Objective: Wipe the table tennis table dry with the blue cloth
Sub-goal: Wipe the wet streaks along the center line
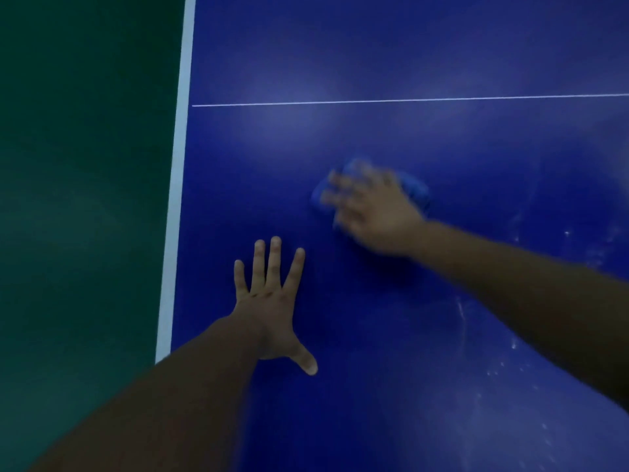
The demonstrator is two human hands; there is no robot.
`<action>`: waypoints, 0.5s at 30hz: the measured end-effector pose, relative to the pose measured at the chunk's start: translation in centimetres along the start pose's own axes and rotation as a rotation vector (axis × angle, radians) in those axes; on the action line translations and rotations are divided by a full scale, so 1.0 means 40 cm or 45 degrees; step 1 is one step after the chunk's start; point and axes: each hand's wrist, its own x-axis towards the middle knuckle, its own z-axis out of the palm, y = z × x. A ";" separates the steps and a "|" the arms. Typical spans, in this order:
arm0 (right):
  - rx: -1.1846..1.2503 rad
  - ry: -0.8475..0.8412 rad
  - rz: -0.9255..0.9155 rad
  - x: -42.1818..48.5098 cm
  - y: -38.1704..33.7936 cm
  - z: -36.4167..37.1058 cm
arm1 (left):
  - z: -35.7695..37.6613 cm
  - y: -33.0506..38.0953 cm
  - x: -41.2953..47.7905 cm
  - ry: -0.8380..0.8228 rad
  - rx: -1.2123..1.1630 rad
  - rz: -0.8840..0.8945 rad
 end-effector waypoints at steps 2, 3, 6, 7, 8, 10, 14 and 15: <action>-0.032 -0.073 -0.370 -0.204 -0.137 0.038 | 0.005 -0.001 0.004 0.021 0.006 -0.001; -0.031 -0.143 -0.526 -0.301 -0.179 0.044 | 0.004 -0.002 0.006 0.029 0.003 0.001; -0.031 -0.179 -0.755 -0.397 -0.135 0.050 | 0.006 -0.004 0.007 0.043 -0.006 0.010; -0.060 -0.131 -0.675 -0.364 -0.089 0.052 | 0.009 -0.003 0.006 0.048 -0.004 0.013; -0.075 -0.053 -0.498 -0.308 -0.039 0.053 | 0.008 -0.003 0.006 0.054 -0.001 0.011; 0.003 0.037 -0.013 -0.202 0.029 0.028 | 0.008 -0.001 0.003 0.072 0.007 0.010; 0.048 0.098 0.283 -0.174 -0.042 0.036 | 0.017 -0.001 -0.001 0.137 -0.013 0.033; 0.011 0.090 0.221 -0.204 -0.092 0.041 | 0.022 -0.004 -0.008 0.166 -0.022 0.051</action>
